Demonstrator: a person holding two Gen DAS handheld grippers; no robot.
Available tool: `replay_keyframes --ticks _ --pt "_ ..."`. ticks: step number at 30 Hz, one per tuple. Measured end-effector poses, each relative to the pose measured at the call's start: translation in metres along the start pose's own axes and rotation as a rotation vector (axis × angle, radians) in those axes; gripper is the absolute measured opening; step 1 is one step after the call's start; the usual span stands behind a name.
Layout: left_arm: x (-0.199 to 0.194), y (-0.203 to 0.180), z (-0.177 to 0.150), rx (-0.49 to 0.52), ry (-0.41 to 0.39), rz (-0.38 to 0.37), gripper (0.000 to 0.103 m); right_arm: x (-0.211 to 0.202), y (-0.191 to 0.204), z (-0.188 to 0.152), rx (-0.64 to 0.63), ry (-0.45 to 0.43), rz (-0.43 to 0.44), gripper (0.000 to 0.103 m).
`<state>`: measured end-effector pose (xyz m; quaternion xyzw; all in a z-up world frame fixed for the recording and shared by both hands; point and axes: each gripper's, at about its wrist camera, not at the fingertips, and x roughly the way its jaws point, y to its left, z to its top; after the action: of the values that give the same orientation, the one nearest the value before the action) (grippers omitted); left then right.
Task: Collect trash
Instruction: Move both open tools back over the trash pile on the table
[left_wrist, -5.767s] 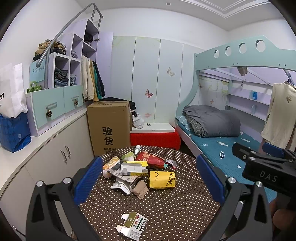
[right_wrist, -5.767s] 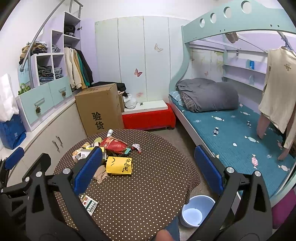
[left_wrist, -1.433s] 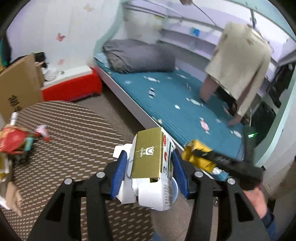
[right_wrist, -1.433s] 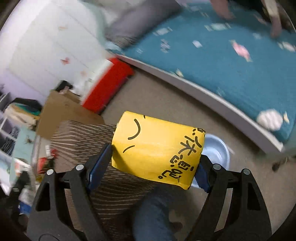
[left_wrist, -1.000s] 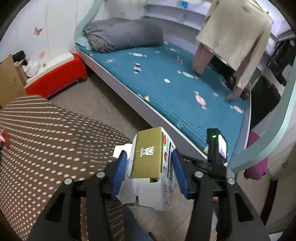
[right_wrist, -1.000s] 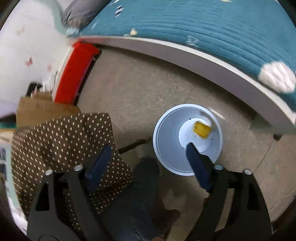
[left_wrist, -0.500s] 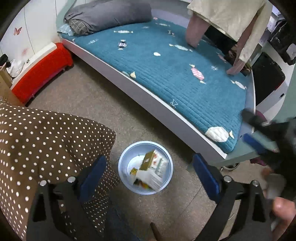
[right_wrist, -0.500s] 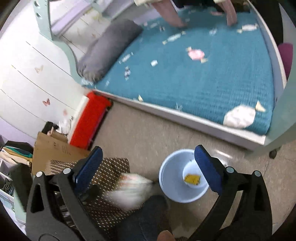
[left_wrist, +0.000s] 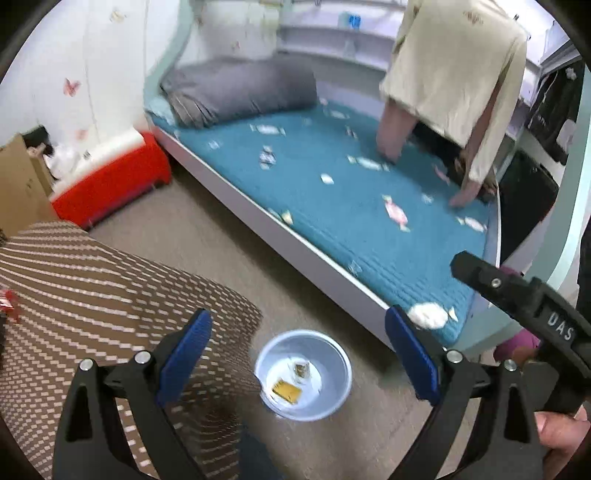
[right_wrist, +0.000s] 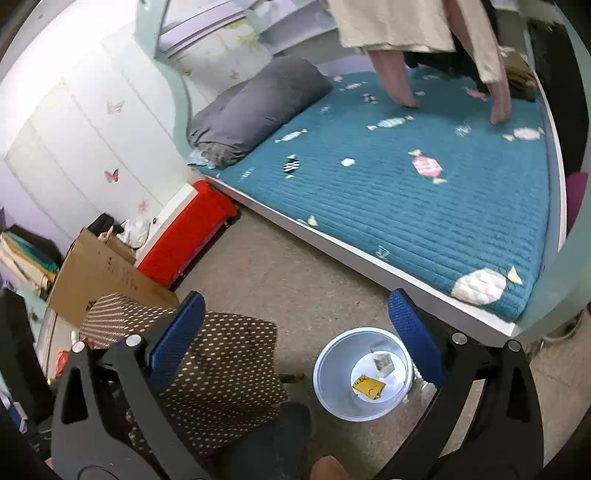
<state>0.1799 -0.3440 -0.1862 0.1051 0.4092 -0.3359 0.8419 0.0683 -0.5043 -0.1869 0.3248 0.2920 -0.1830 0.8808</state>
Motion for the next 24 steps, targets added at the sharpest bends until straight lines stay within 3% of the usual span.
replay_keyframes --ticks 14,17,24 --pt "-0.118 0.063 -0.006 -0.034 -0.206 0.163 0.093 -0.035 0.121 -0.009 -0.202 -0.025 0.111 0.097" --pt "-0.135 0.082 -0.017 -0.053 -0.220 0.187 0.093 -0.037 0.147 -0.019 -0.235 -0.012 0.143 0.097" --pt "-0.177 0.148 -0.056 -0.198 -0.233 0.294 0.093 -0.029 0.215 -0.052 -0.344 0.060 0.217 0.097"
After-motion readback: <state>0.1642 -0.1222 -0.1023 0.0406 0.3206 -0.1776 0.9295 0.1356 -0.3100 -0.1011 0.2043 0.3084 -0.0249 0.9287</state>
